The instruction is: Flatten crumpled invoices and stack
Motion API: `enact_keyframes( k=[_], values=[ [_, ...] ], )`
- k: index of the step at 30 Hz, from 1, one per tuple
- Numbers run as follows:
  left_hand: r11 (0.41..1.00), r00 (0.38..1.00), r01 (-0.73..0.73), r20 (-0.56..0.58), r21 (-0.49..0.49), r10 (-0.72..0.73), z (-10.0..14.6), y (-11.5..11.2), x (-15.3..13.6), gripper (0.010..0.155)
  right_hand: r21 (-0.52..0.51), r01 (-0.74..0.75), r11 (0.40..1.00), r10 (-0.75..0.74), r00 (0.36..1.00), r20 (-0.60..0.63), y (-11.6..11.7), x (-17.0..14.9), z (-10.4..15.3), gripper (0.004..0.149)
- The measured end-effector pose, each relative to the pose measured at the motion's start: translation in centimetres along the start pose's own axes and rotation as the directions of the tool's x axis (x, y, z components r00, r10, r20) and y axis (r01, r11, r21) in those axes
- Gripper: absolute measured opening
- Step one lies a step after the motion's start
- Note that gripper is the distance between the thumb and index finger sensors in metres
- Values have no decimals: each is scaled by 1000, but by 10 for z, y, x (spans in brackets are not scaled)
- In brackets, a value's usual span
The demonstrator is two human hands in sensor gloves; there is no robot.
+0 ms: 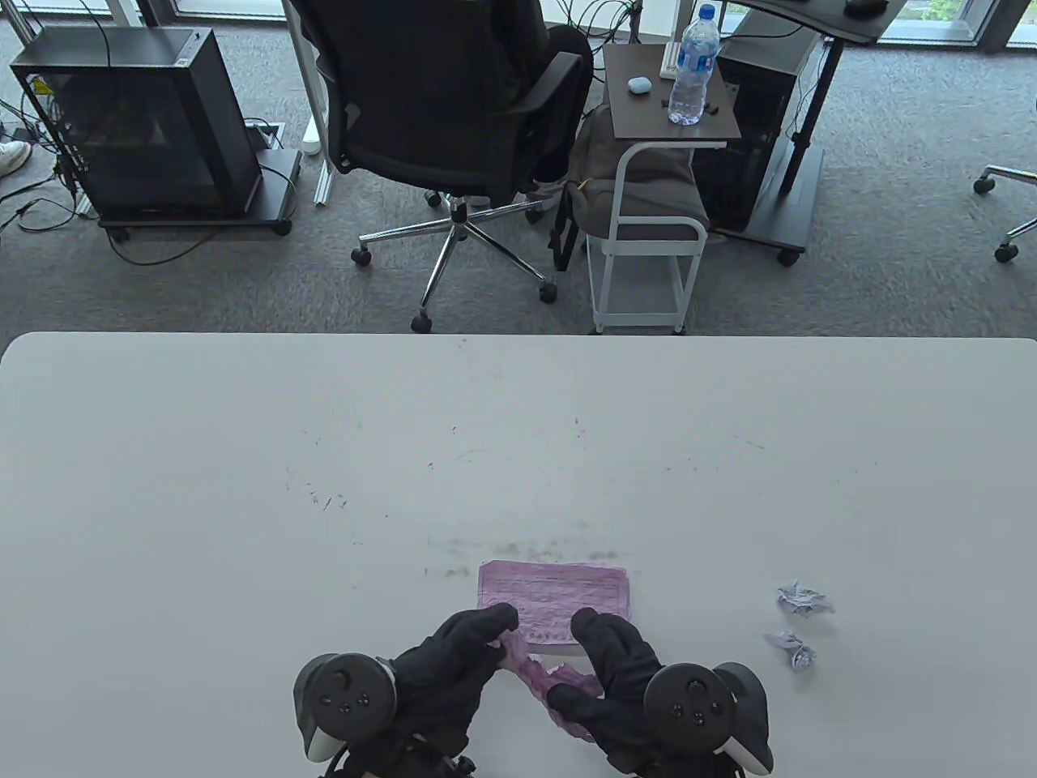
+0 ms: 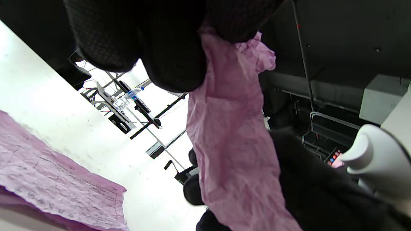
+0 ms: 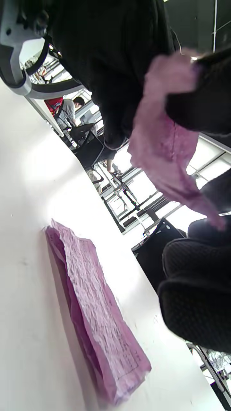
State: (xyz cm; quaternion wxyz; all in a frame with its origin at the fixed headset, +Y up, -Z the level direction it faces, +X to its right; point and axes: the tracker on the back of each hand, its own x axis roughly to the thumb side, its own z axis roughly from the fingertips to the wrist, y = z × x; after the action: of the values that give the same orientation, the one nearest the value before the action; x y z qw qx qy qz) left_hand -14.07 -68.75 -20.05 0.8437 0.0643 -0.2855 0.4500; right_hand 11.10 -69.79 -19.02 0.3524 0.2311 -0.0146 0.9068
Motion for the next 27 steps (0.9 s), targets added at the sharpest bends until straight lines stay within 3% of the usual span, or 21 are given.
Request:
enact_keyframes(
  k=[3,6,8,13,17,23,27],
  values=[
    [998,999,-34,30,-52,36,-1,-8,5,46,-24,51,998,-49,995,84,2,5,0,76],
    [988,990,-137,28,-73,139,-1,-9,5,48,-53,91,994,-83,988,131,2,6,-1,53],
    [981,982,-189,14,-50,190,-1,-7,0,48,-62,229,971,-220,967,127,4,3,-2,41],
    [985,985,-169,-44,29,170,1,-2,-6,50,-67,440,896,-437,898,56,6,-7,-2,38],
    [997,991,-72,-113,34,76,1,-3,-11,51,-152,367,917,-373,928,-8,2,-11,0,38],
    [998,984,-67,-166,-22,63,-1,-8,-15,51,-217,307,927,-325,944,-52,-3,-13,2,39],
    [993,983,-56,-179,-101,37,-1,-7,-19,60,-238,145,960,-166,984,-69,-9,-14,3,39]
  ],
)
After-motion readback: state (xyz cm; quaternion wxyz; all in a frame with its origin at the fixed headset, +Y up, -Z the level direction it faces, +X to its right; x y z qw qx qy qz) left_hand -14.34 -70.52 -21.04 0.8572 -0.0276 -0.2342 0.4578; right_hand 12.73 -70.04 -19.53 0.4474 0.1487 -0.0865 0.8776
